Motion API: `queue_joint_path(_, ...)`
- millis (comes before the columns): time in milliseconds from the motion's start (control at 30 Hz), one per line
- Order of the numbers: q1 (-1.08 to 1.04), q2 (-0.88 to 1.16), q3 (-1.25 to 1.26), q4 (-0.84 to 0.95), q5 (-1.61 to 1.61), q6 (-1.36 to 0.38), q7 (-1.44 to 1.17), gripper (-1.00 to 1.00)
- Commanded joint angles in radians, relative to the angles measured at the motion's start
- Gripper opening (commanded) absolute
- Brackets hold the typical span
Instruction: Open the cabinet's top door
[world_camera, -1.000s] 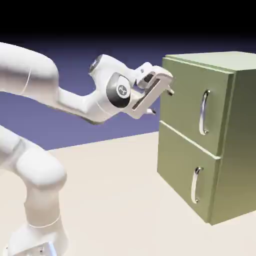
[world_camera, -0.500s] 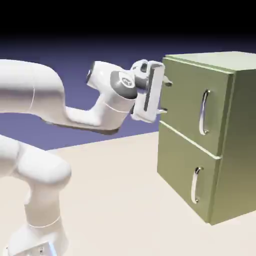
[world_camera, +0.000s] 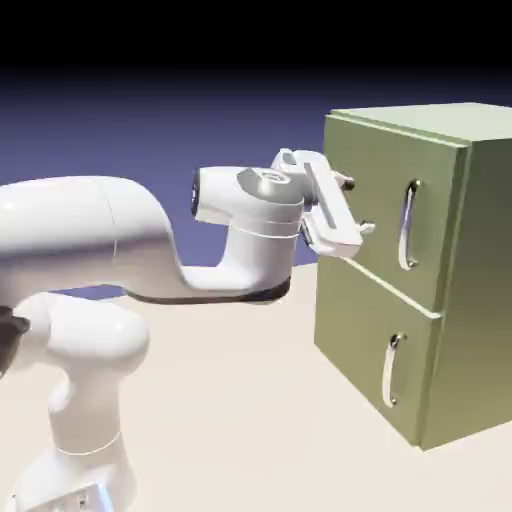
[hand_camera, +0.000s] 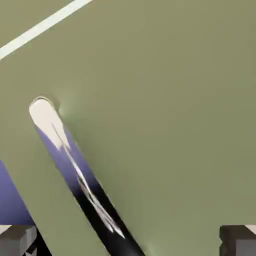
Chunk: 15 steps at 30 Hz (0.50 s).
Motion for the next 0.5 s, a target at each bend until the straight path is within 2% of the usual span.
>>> queue_joint_path(0,0.016,-0.009,-0.018,0.005,-0.044,-0.005,-0.019,1.0)
queue_joint_path(333,0.173,-0.097,-0.198,0.052,-0.476,-0.054,-0.203,1.0)
queue_joint_path(467,0.282,-0.072,-0.25,0.138,-0.489,-0.068,-0.199,1.0)
